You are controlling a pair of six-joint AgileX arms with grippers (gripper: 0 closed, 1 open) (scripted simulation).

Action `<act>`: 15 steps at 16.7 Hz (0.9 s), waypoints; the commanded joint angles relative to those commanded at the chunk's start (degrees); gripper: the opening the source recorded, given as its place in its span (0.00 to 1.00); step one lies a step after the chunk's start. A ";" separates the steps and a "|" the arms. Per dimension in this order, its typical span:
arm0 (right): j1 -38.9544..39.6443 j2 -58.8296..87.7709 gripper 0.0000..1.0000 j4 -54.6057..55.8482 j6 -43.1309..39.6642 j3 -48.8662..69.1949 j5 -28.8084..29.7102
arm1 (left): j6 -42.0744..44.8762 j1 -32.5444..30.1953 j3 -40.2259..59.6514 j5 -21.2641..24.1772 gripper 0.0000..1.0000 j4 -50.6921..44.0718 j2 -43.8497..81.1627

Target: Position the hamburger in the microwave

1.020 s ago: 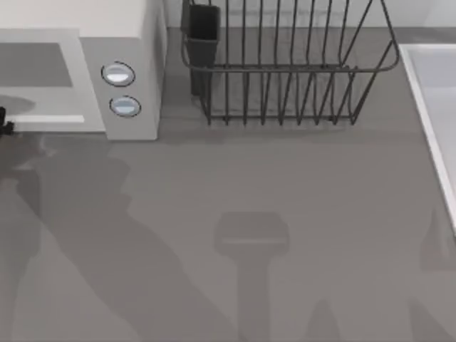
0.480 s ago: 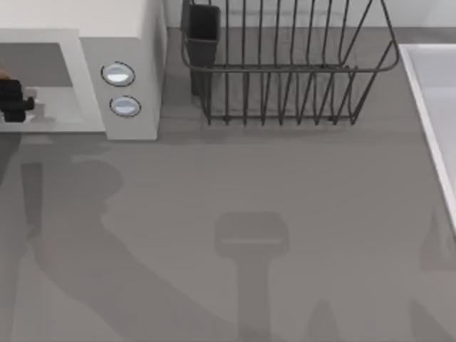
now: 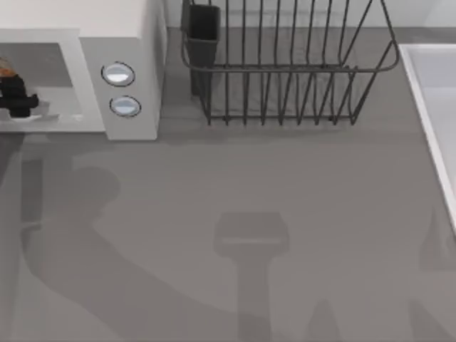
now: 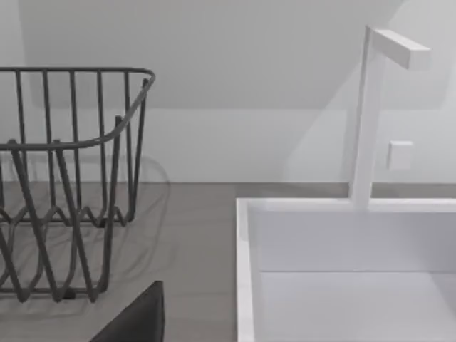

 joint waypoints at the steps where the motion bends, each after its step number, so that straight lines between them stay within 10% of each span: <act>1: 0.00 0.00 1.00 0.00 0.00 0.00 0.00 | 0.00 0.00 0.00 0.00 0.00 0.00 0.00; 7: 0.00 0.00 1.00 0.00 0.00 0.00 0.00 | -0.08 0.12 4.23 -0.60 0.00 -2.05 2.76; 15: 0.00 0.00 1.00 0.00 0.00 0.00 0.00 | -1.62 -1.98 35.18 -1.76 0.00 -12.77 17.84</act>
